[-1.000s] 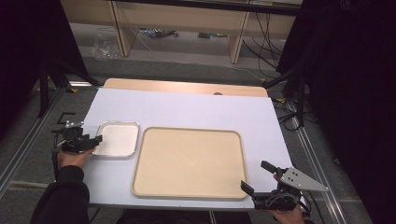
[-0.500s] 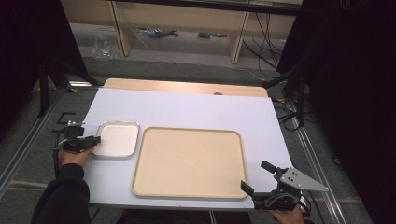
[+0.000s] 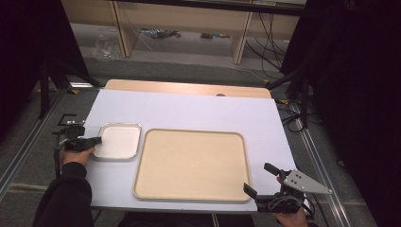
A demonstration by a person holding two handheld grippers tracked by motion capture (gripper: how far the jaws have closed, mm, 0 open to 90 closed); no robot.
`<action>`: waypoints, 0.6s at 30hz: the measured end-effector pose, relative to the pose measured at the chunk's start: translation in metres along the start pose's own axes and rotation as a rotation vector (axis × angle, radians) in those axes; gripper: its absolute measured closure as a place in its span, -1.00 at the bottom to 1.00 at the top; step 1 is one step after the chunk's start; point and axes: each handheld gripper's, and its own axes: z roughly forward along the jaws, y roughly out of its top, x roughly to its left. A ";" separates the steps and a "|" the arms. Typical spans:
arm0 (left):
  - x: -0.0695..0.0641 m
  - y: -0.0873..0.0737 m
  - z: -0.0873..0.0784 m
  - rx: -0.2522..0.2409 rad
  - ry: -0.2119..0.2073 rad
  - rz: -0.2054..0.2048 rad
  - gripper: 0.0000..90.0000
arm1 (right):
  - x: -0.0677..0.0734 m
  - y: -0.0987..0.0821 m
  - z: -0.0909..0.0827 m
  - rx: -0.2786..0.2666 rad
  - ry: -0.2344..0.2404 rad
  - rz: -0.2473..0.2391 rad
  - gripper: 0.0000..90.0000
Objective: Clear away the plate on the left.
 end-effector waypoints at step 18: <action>0.002 0.002 -0.008 -0.084 -0.063 -0.065 0.96 | 0.000 0.001 -0.001 0.008 -0.008 -0.013 -0.98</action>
